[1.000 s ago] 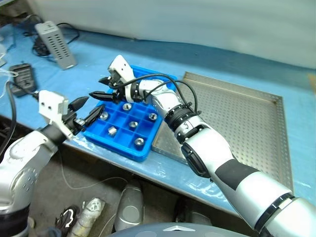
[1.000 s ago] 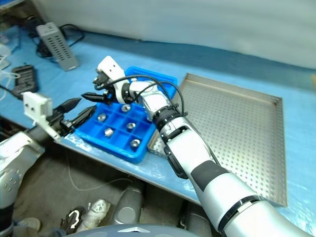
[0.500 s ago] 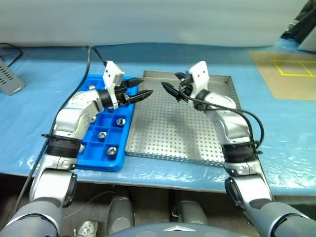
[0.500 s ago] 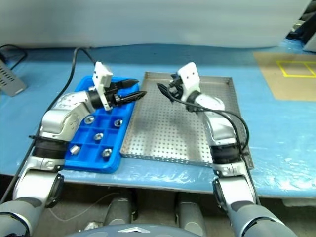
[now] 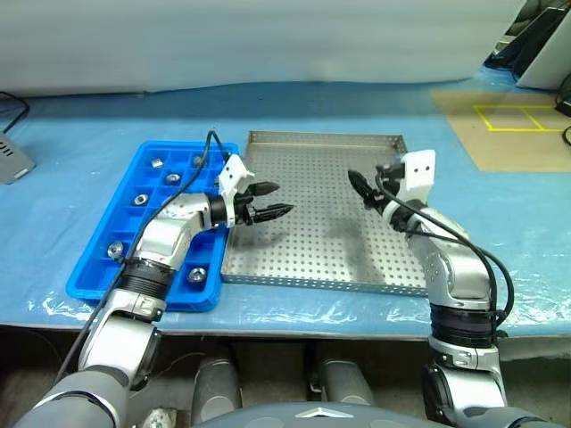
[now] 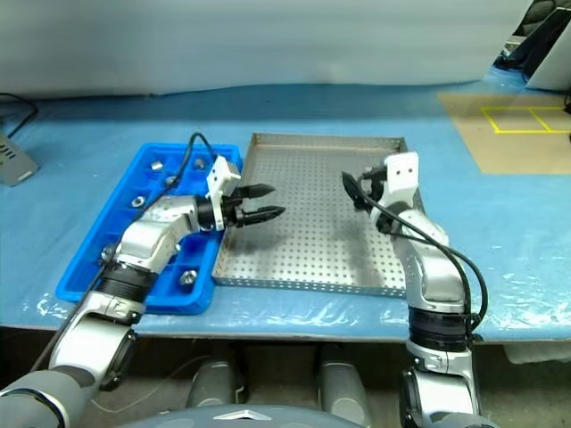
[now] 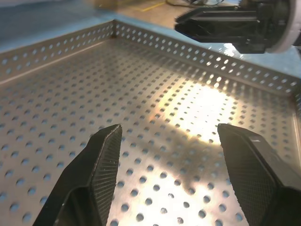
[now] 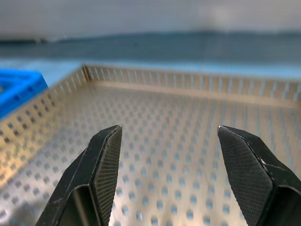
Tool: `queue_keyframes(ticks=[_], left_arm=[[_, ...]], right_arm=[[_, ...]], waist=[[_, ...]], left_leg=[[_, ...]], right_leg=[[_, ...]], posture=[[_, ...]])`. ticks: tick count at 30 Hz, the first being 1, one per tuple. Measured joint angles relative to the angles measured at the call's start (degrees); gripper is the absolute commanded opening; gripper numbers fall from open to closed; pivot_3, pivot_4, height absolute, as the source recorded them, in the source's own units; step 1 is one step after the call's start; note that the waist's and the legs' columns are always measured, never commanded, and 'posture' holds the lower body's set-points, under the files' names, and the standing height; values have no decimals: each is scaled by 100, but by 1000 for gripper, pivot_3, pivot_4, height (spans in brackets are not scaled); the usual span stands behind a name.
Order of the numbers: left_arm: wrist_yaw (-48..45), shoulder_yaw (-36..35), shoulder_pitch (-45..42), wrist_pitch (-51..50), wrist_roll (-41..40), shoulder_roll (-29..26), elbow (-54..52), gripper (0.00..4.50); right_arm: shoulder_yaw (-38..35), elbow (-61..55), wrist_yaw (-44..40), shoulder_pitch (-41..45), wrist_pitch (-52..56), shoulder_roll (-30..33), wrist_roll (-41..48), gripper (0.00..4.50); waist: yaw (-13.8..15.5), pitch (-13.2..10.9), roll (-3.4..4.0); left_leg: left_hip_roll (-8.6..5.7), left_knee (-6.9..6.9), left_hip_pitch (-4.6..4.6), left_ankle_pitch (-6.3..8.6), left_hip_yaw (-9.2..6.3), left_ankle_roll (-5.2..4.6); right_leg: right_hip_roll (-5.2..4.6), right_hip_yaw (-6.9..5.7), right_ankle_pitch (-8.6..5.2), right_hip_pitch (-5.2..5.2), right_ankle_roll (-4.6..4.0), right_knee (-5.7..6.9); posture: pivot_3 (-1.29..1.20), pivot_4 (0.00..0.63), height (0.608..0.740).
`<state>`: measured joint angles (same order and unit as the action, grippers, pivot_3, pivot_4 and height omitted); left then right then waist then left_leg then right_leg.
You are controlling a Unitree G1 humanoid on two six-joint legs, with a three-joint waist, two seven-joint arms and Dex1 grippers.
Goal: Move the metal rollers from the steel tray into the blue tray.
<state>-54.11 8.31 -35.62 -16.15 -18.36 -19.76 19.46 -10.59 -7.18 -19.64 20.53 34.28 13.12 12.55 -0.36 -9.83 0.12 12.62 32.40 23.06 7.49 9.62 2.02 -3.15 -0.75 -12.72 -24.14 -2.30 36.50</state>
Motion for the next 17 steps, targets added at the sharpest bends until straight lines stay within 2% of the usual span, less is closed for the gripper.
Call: queue_keyframes(ticks=[4,11,14,16,17], left_arm=[[272,-63,8,144,157,132,106,3430],[556,-457,5,-107,47,100,-308,3430],[693,-558,13,-319,14,88,-422,3430],[807,-574,28,-380,20,93,-438,3778],[918,-621,41,-359,30,126,-431,3997]], right_arm=[[13,410,35,-65,-176,-184,75,3367],[290,779,51,360,-552,-210,40,3367],[342,944,-34,385,-688,-190,38,3902],[389,997,-142,389,-809,-185,46,4489],[437,1010,-163,420,-892,-184,45,4500]], waist=[[13,-1,1],[31,-1,1],[127,-1,2],[160,-1,2],[178,-1,2]], left_leg=[[-8,-3,5,6,5,-11],[-4,-14,1,7,11,-12],[-5,-14,6,11,17,-17],[-5,-17,8,13,19,-20],[-5,-20,10,13,19,-21]], right_leg=[[-10,0,2,-4,-3,-7],[-9,-1,2,-5,-4,-16],[-12,0,2,-4,-3,-27],[-12,0,2,-4,-3,-35],[-12,0,3,-4,-2,-41]], posture=[[-258,150,740],[-176,150,740],[-165,150,740],[-161,150,740],[-160,150,740]])
